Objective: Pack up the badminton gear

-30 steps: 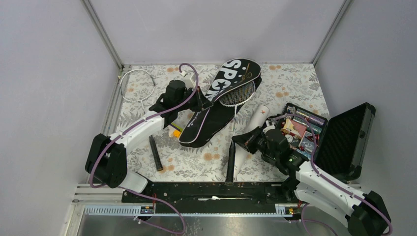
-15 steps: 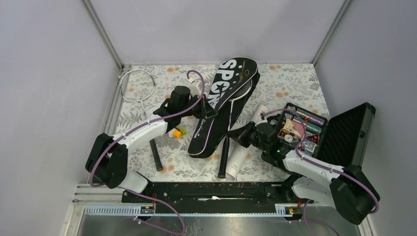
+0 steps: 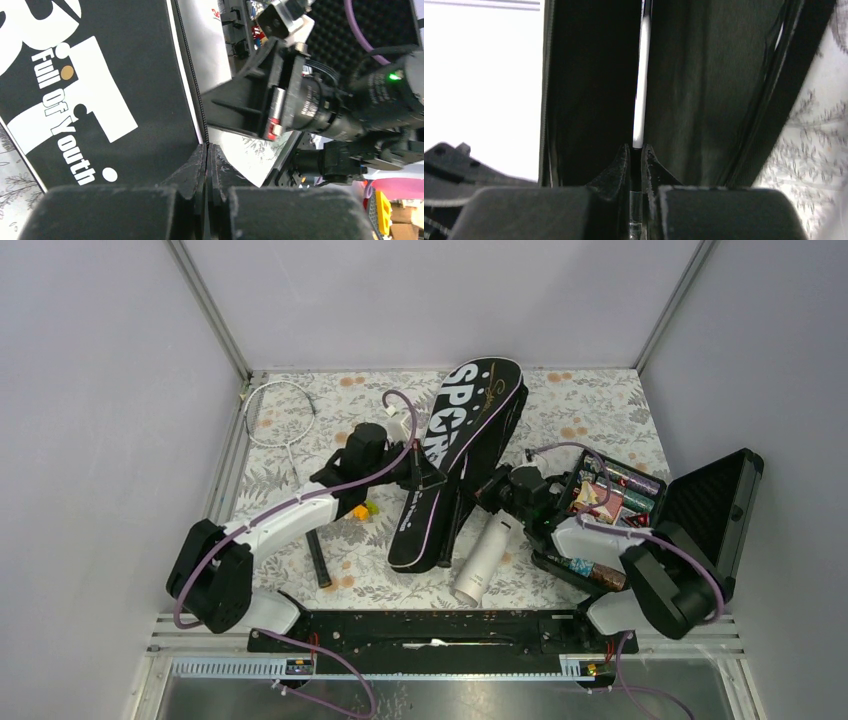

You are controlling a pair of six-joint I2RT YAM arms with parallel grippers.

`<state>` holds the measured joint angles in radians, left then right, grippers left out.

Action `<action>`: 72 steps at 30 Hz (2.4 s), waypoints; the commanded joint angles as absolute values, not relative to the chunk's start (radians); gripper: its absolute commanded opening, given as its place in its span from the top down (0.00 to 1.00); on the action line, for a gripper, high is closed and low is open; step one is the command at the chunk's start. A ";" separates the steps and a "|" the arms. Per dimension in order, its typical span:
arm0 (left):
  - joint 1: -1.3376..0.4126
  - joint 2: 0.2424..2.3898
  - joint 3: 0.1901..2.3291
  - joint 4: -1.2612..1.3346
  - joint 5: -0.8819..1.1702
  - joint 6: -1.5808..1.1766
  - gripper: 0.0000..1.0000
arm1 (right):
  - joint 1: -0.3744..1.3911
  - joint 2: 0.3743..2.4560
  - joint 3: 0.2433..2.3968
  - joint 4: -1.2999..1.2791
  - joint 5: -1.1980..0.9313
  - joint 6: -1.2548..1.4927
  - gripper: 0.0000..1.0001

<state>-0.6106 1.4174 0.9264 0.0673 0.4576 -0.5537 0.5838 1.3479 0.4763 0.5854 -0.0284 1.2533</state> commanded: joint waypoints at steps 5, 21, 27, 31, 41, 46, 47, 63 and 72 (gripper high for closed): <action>-0.618 1.356 0.834 0.307 0.492 -0.741 1.00 | 0.557 1.528 0.633 0.833 0.121 1.198 1.00; -0.623 1.419 0.753 0.582 0.443 -0.915 1.00 | 0.557 1.752 0.763 0.922 0.219 1.133 1.00; -0.623 1.450 0.780 0.464 0.366 -0.830 1.00 | 0.557 1.744 0.771 0.815 0.176 1.136 0.83; -0.622 1.461 0.795 0.406 0.310 -0.795 0.87 | 0.557 1.686 0.761 0.658 0.172 1.147 0.60; -0.618 1.381 0.899 0.108 0.160 -0.669 0.61 | 0.557 1.390 0.718 0.284 0.227 1.041 0.43; -0.546 1.292 0.947 -0.152 0.010 -0.586 0.61 | 0.557 1.235 0.682 0.231 0.233 0.935 0.43; -0.517 1.274 0.950 -0.208 -0.028 -0.571 0.61 | 0.557 1.205 0.670 0.240 0.225 0.915 0.44; 0.063 1.378 0.984 -0.459 -0.053 -0.391 0.59 | 0.556 0.978 0.658 0.270 0.096 0.779 0.47; 0.171 1.624 1.060 -0.487 0.038 -0.353 0.61 | 0.557 0.990 0.664 0.307 0.082 0.785 0.47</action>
